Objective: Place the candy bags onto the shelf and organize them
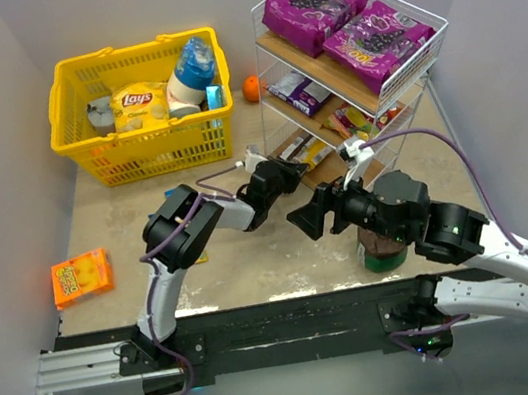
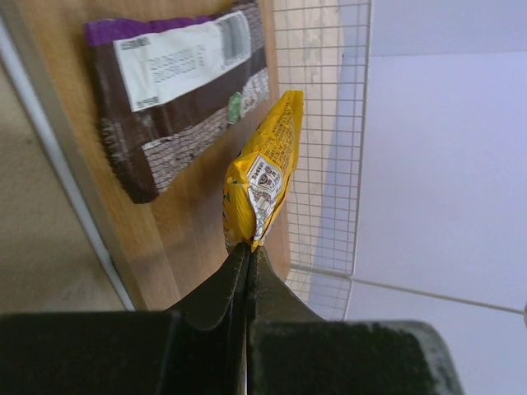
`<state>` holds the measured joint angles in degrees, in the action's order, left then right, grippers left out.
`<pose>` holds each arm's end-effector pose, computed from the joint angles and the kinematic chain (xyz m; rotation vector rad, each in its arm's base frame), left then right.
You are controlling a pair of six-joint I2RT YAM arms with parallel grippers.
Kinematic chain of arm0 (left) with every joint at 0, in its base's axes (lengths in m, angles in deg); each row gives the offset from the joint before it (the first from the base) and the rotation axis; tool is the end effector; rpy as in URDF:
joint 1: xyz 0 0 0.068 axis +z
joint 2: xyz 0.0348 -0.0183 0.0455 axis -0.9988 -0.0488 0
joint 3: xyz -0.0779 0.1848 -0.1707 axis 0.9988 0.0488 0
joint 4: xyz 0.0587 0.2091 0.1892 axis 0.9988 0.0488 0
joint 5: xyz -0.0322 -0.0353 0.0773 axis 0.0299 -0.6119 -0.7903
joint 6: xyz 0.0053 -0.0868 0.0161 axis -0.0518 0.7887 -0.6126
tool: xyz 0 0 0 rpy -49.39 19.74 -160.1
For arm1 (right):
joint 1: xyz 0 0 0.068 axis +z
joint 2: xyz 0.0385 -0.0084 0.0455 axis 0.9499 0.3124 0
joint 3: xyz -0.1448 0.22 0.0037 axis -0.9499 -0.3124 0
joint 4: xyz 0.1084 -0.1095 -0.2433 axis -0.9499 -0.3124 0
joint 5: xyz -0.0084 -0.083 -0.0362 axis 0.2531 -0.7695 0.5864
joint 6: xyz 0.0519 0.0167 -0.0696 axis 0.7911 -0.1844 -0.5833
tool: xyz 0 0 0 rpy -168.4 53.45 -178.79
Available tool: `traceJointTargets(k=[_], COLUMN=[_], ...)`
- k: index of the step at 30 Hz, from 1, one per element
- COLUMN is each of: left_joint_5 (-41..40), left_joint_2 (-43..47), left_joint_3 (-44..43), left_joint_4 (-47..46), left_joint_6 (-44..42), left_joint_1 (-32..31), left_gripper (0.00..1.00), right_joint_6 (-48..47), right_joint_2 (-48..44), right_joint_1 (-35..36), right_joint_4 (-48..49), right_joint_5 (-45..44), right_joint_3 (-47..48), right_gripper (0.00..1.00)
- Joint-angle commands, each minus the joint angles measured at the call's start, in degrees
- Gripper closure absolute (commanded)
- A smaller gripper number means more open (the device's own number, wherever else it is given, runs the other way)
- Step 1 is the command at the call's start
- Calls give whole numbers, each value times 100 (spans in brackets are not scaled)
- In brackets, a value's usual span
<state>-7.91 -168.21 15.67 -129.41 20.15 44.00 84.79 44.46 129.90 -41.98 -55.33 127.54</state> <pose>0.3781 -0.3387 0.0727 -0.8493 1.9294 -1.3342 0.1434 0.2010 0.3678 -0.2723 1.8772 0.9368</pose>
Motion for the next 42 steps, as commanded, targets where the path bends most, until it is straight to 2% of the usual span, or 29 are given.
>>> traceJointTargets(k=[1, 11, 15, 18, 19, 21, 24, 25, 28, 31, 35, 38, 40, 42], left_joint_5=[-363, -250, -241, -258, -267, -293, -267, -224, -162, -48, 154, 839, 1191, 1271], left_joint_2=[-87, -325, -342, -281, -220, -132, 79, 210, 535, 903, 1590, 2310, 2951, 3634], left_joint_3=[-92, -13, 58, 67, 84, 119, 355, 444, 856, 1357, 2157, 2860, 3361, 3607], left_joint_4=[-136, 75, 32, 32, 40, 49, 75, 75, 172, 268, 400, 357, 374, 811], left_joint_6=[353, 511, 556, 512, 494, 407, 310, 309, 266, 99, -156, -340, -542, -911], left_joint_1=[5, -4, -4, -4, -4, -13, -13, -22, -22, -22, -22, 206, 330, 374], left_gripper=[100, 100, 92, 80, 71, 66, 47, 39, 29, 24, 22, 22, 22, 21], right_joint_6=[16, 60, 60, 60, 69, 78, 95, 113, 157, 183, 253, 306, 297, 280], right_joint_2=[-21, 49, 67, 76, 84, 93, 102, 111, 172, 269, 523, 673, 848, 1085], right_joint_1=[8, 8, 8, 8, 8, 8, 8, 8, 8, 8, -1, 8, 8, 8], right_joint_4=[46, 116, 107, 90, 90, 81, 72, 72, 90, 55, 81, 116, 204, 291], right_joint_5=[-152, -64, -55, -64, -82, -99, -134, -143, -187, -231, -301, -310, -293, -240], right_joint_3=[292, 143, 116, 107, 107, 107, 107, 107, 107, 142, 221, 318, 362, 432], right_gripper=[18, 19, 19, 19, 19, 19, 19, 19, 18, 18, 18, 18, 18, 17])
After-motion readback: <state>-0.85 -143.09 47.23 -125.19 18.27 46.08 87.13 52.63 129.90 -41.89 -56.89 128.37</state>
